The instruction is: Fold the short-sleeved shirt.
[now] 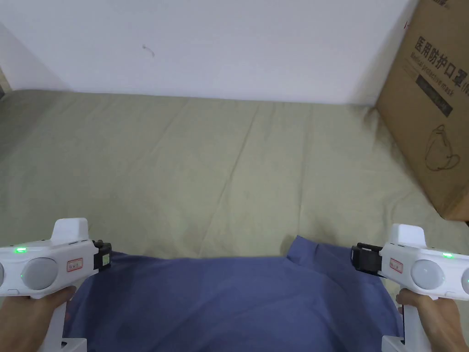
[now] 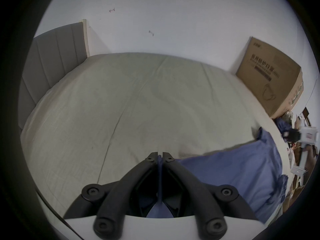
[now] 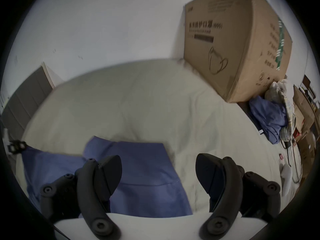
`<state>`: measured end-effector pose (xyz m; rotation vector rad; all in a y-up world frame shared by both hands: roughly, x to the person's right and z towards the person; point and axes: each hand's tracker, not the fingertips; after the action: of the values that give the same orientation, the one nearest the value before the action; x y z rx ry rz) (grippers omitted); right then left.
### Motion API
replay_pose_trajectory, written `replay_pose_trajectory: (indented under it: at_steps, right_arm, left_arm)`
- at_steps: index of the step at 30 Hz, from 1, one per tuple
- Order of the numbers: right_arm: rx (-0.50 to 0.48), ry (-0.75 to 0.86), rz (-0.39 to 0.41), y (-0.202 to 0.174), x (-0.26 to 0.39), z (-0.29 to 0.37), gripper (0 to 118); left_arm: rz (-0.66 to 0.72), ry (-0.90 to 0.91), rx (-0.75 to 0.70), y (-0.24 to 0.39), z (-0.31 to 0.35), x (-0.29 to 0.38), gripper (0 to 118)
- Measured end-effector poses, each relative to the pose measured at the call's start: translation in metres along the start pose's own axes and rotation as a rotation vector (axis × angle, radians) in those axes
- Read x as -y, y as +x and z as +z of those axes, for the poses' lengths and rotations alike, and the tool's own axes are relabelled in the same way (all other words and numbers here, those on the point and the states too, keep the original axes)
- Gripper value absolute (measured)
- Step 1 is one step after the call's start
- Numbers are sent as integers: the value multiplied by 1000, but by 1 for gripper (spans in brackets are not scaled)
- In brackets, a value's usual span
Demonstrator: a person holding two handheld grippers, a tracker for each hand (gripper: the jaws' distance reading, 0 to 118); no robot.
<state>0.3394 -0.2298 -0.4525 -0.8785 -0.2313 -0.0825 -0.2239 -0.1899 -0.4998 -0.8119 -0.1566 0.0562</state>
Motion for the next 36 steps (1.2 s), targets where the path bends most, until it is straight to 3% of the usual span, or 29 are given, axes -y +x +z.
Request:
replay_pose_trajectory:
  at_steps: [2,4,7,9,10,11,16,23,26,36]
  right_arm:
    - [-14,-63,-9,5,-2,-28,91]
    - [-13,-147,40,3,-2,-49,89]
    - [-9,-159,69,-4,5,-63,74]
    - [-33,-155,33,-7,10,-62,52]
    - [-49,-136,12,-10,11,-55,32]
    - [-57,-124,13,-12,11,-50,1]
    - [-62,-48,73,-19,14,-10,1]
    - [-170,130,65,-5,29,104,1]
    - [-235,189,16,9,45,149,1]
    - [-292,215,17,39,132,239,1]
  left_arm:
    - [-11,9,-2,1,8,-1,1]
    - [-15,3,3,-4,4,-2,1]
    - [-18,-1,-2,-2,7,0,1]
    - [-16,-8,-10,-3,6,2,1]
    - [2,-14,1,-3,6,3,1]
    - [4,-17,-3,-3,6,4,1]
    - [27,-23,-15,-7,8,9,1]
    - [61,-15,-27,-10,39,23,1]
    - [74,2,-32,-16,62,31,1]
    - [67,-25,-18,-29,134,92,1]
